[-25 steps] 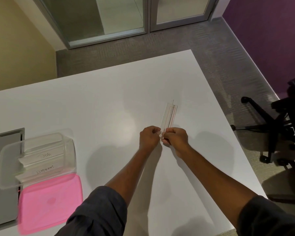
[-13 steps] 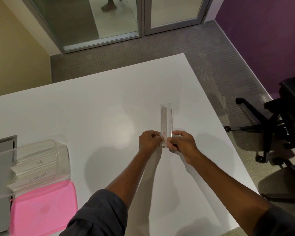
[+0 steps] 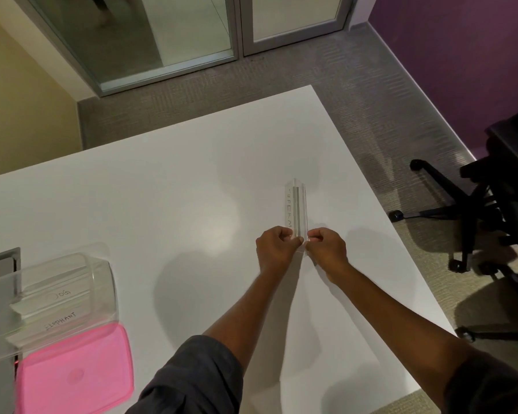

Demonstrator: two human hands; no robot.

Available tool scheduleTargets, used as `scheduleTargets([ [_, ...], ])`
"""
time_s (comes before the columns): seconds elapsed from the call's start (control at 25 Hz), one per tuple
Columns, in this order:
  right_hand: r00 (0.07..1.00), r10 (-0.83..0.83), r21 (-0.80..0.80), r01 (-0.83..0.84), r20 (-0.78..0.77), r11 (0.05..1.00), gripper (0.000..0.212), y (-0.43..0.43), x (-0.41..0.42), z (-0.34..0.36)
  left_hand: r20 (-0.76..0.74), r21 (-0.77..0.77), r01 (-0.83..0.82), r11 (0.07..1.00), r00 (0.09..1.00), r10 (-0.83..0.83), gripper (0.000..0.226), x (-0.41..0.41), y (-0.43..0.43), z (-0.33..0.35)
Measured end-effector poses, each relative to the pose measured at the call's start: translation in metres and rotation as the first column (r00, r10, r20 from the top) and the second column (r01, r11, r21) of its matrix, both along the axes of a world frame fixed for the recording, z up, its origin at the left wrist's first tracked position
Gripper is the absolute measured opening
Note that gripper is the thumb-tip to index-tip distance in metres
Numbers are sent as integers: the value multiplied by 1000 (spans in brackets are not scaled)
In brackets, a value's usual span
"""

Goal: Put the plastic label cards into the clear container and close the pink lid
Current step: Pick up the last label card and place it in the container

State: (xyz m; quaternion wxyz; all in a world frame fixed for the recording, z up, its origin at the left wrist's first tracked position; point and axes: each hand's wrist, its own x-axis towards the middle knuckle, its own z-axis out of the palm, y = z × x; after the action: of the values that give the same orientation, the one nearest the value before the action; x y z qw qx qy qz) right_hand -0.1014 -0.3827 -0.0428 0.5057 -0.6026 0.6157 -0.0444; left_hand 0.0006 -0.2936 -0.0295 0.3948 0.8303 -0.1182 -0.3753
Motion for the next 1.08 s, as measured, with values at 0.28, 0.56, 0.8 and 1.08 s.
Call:
scheduleTargets([
  [0.28,995,62,-70,-68,-75,995,19,-4,2,-7,124,0,-16,1000,992,16,27,-16,-6,-4],
  [0.56,962,182,-154,-215,-203,965,65,20,21,-1,106,47,-49,998,993,44,29,12,12,-8],
  [0.8,982,94,-198,-126,-165,972,28,28,22,-1,43,33,1,999,999,-3,19,36,27,-11],
  [1.08,1000,25,-129,-27,-17,991,21,27,9,9,-388,-115,-21,993,921,-25,14,27,27,-16],
])
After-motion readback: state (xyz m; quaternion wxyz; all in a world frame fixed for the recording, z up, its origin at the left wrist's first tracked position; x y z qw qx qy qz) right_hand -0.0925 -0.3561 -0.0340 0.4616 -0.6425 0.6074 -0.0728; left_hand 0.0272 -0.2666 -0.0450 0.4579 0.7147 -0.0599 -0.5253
